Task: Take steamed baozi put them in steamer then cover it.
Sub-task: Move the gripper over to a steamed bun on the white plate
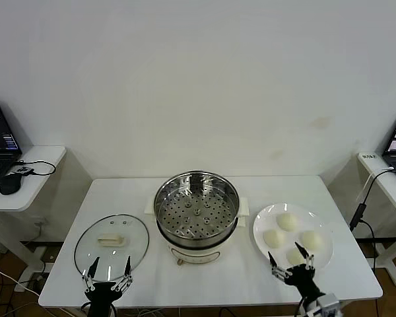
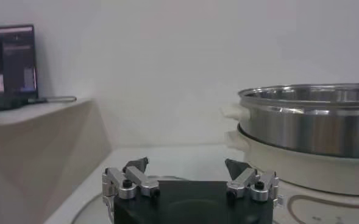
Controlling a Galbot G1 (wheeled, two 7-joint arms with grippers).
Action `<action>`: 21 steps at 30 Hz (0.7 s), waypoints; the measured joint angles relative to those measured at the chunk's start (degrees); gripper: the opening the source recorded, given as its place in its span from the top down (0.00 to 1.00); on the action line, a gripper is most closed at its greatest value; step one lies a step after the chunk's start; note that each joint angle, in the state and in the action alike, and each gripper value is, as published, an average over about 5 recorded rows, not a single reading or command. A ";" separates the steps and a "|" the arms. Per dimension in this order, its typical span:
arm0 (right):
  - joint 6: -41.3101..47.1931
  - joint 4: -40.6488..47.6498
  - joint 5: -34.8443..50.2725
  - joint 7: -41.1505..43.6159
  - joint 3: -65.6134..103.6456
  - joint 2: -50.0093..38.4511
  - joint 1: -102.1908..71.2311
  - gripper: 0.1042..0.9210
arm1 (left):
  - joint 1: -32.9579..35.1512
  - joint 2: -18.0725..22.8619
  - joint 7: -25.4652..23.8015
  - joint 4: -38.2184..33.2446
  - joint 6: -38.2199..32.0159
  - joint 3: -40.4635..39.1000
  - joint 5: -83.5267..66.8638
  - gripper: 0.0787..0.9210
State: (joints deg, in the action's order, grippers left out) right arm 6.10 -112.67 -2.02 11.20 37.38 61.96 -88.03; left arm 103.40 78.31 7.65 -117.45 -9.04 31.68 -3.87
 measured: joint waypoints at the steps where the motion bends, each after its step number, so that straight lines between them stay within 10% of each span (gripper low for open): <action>1: 0.32 0.23 -0.52 0.46 0.01 -0.66 0.63 0.12 | 0.05 0.00 0.00 -0.05 -0.14 0.02 0.26 0.12; 21: 1.77 16.99 -17.27 28.10 -15.51 -24.88 33.54 0.12 | 0.40 0.47 1.31 -0.91 -2.94 2.20 6.51 0.12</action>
State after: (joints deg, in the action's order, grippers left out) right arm 7.87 -95.68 -19.29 39.30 21.88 37.08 -54.49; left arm 103.79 78.77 8.96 -118.36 -11.97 33.88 2.63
